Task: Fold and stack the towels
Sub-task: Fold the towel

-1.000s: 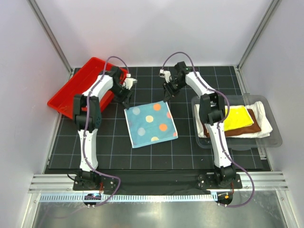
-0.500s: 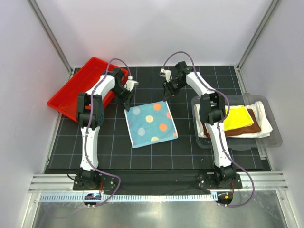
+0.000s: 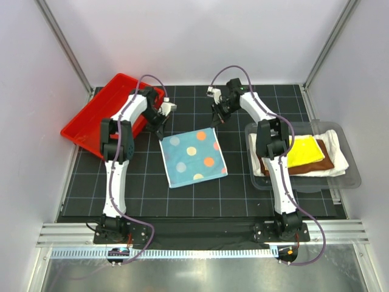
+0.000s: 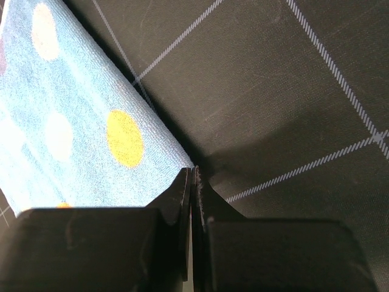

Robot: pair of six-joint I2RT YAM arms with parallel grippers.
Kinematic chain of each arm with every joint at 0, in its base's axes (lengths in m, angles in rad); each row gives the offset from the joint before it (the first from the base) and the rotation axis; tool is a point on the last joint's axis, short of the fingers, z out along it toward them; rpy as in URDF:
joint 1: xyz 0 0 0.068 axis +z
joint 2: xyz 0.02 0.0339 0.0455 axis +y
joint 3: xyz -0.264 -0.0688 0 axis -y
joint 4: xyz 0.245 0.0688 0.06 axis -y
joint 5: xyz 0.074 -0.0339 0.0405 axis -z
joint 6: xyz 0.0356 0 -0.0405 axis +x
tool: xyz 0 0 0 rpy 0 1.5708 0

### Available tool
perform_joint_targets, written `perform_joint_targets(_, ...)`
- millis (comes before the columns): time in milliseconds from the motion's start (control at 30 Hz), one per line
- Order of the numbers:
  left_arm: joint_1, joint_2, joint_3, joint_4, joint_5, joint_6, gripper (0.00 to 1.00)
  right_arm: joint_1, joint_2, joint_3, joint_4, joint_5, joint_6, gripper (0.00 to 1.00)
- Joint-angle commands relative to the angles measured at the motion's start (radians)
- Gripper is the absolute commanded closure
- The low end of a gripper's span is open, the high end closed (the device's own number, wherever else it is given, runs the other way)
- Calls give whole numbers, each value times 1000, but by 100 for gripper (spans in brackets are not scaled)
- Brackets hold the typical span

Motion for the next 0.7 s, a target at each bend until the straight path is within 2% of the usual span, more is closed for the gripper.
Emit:
perform_joint_targets(0,9,2,73,-60,32,17,100,-6,-17,-4,27,4,-12,99)
perform_joint_targets(133,8,-30,101,-42,13,-15,100,-6,-76,-42,77,41,-26,99)
perform_joint_targets(300,3,-170,51,18,-5,-38,100,-8,-190,-191,201,62,-22,99)
perform_joint_targets(533,-6,-315,-138,79,-39,-47,100,-8,-322,-349,356,47,35,99)
perform_joint_targets(667,-9,-379,-230,133,-44,-63,100,-6,-393,-432,389,42,44,99)
